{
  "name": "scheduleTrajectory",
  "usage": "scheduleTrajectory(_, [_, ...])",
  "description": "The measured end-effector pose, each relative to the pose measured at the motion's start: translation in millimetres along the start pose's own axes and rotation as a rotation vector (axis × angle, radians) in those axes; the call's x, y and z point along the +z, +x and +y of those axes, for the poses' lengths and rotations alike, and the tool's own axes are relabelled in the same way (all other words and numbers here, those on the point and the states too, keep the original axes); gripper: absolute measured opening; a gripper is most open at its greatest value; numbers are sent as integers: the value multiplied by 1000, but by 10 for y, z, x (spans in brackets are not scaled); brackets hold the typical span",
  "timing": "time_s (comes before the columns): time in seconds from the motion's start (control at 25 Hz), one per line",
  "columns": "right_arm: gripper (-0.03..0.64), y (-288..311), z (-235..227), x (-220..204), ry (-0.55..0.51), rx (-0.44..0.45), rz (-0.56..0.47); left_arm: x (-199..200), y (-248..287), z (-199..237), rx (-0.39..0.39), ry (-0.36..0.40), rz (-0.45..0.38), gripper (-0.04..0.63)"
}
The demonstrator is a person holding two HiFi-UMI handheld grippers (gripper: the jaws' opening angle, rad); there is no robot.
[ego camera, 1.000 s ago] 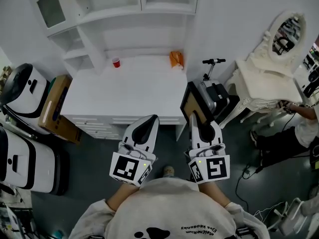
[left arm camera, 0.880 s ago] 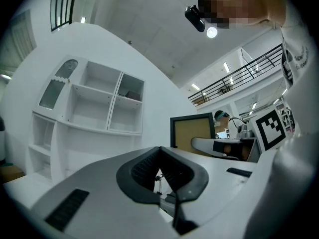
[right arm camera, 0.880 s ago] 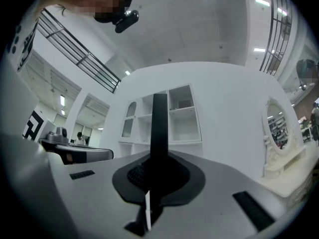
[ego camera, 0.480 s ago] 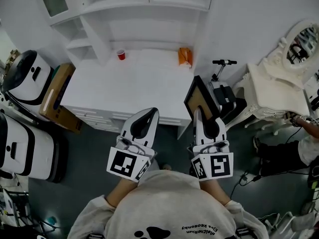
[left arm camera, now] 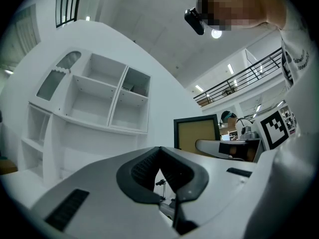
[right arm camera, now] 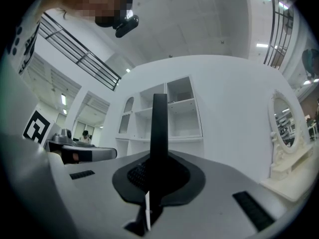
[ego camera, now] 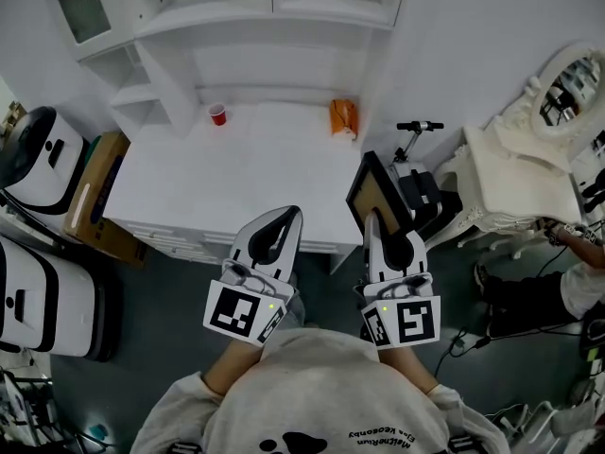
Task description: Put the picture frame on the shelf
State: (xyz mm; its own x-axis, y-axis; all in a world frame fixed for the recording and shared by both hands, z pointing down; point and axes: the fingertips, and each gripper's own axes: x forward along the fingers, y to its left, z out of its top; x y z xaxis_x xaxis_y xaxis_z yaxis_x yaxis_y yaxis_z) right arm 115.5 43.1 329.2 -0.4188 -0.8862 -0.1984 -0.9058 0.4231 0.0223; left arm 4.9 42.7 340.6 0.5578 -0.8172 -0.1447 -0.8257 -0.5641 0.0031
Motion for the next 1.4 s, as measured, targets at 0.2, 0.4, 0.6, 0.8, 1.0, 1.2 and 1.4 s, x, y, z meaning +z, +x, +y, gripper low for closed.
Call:
scheduleTrajectory(0.2, [40, 408, -111, 29, -28, -6, -27, 23, 341, 262, -26, 10, -20, 20])
scheduleTrajectory(0.4, [40, 950, -177, 12, -45, -26, -44, 63, 740, 654, -73, 17, -34, 20])
scheduleTrajectory(0.6, [40, 1448, -284, 80, -70, -51, -74, 152, 1155, 1000, -122, 32, -49, 20])
scheduleTrajectory(0.8, [40, 1871, -365, 40, -82, -91, -84, 140, 1497, 1318, -173, 36, -53, 20])
scheduleTrajectory(1.0, [40, 2100, -375, -27, -108, -125, -86, 71, 1691, 1537, -216, 23, -60, 20])
scheduleTrajectory(1.2, [40, 2263, -411, -86, -143, -138, -77, 31, 1868, 1643, -249, 21, -68, 20])
scheduleTrajectory(1.4, [40, 2409, -493, 17, -193, -136, -94, 220, 2041, 1664, -254, 10, -127, 20])
